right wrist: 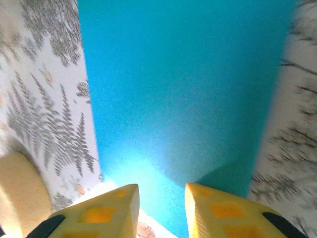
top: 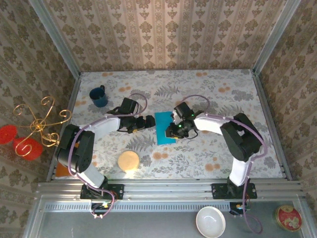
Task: Fold a paper plane with a square sheet of paper (pick it up from the middle)
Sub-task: Rotate the paper at the center of the table.
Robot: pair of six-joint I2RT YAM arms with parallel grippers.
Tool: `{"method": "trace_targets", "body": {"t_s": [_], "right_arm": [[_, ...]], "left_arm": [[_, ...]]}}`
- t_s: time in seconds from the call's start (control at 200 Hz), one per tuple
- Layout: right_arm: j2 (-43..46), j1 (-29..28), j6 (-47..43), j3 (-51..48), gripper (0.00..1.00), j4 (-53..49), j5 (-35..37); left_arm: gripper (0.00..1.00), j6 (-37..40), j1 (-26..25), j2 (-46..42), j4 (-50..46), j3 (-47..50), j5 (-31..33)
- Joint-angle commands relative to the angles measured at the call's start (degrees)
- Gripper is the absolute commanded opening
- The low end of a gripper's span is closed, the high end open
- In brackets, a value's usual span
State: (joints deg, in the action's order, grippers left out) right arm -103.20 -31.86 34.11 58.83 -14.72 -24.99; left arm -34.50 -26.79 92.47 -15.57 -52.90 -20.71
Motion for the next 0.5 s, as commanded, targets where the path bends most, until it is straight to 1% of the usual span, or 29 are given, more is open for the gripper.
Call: {"method": "trace_targets", "body": {"t_s": [0.0,0.045,0.07,0.13,0.185,0.33,0.44,0.49], "right_arm": [[6.13,0.17,8.55,-3.56,0.34,9.70,2.45],[6.52,0.45,11.22,-4.52,0.34,10.71,4.27],[6.27,0.64,12.14,-4.60,0.33,10.85,4.65],[4.98,1.00,13.25,-4.48,0.31,10.56,4.62],[3.48,1.09,13.57,-3.85,0.31,9.85,3.91],[-0.15,1.09,14.27,-2.93,0.28,9.37,2.38],[-2.02,1.35,15.18,-2.97,0.28,9.61,2.54],[-2.78,1.45,15.80,-3.17,0.28,9.98,2.41]], "left_arm": [[1.00,-2.24,-0.03,-2.54,1.69,1.46,-4.42],[0.99,-2.80,-0.78,-2.75,1.35,1.66,-4.63],[0.97,-3.14,-1.30,-2.88,1.07,1.66,-4.69],[0.91,-4.05,-2.69,-2.81,-0.13,1.71,-4.65],[0.88,-5.59,-3.95,-2.72,-0.84,1.94,-4.84],[0.82,-10.43,-7.47,-2.42,1.75,4.14,-6.56],[0.74,-13.30,-8.82,-1.86,3.89,5.47,-7.63],[0.72,-14.47,-9.31,-1.77,4.76,5.86,-7.89]]}}
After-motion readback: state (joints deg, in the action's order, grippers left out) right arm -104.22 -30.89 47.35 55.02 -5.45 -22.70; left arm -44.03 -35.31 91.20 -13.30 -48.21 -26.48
